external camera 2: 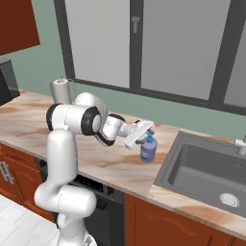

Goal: Restock the sink supplies by placing the sponge and soap dispenser on the counter and next to the sink. Make sure the soap dispenser is upright.

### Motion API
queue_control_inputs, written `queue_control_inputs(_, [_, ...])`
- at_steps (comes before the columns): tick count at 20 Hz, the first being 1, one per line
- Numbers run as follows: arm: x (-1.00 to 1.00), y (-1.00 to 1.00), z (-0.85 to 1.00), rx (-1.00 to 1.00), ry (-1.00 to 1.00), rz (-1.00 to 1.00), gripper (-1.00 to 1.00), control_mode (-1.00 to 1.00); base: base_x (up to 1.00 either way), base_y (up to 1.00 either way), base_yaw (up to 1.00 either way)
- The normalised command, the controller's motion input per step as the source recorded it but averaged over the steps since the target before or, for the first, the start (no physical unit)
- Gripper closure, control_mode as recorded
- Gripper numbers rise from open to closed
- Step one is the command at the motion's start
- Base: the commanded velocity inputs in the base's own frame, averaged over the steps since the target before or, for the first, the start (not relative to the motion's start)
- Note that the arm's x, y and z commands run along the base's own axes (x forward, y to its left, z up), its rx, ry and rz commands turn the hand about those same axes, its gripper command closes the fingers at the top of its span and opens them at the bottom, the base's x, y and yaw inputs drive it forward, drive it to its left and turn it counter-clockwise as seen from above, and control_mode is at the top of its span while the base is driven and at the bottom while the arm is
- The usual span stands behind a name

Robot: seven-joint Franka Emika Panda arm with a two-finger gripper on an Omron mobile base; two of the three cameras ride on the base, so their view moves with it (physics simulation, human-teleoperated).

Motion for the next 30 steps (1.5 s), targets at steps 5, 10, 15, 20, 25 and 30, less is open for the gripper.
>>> queue_control_inputs(5, [0.08,-0.03,0.0,0.0,-0.06,0.0,-1.0,-1.0,0.0,0.0,0.0])
queue_control_inputs(10, [0.0,0.01,0.07,0.0,-0.06,0.0,-1.0,-1.0,0.0,0.0,0.0])
queue_control_inputs(15, [0.0,0.34,0.22,0.0,-0.04,0.0,-1.0,-1.0,0.0,0.0,0.0])
queue_control_inputs(20, [-0.02,0.59,0.22,0.0,-0.02,0.0,-1.0,-1.0,0.0,0.0,0.0])
queue_control_inputs(25, [-0.48,0.64,0.12,0.0,-0.09,0.0,-1.0,-1.0,0.0,0.0,0.0])
queue_control_inputs(30, [-0.92,0.31,0.22,0.05,-0.23,-0.03,-1.0,-1.0,0.0,0.0,0.0])
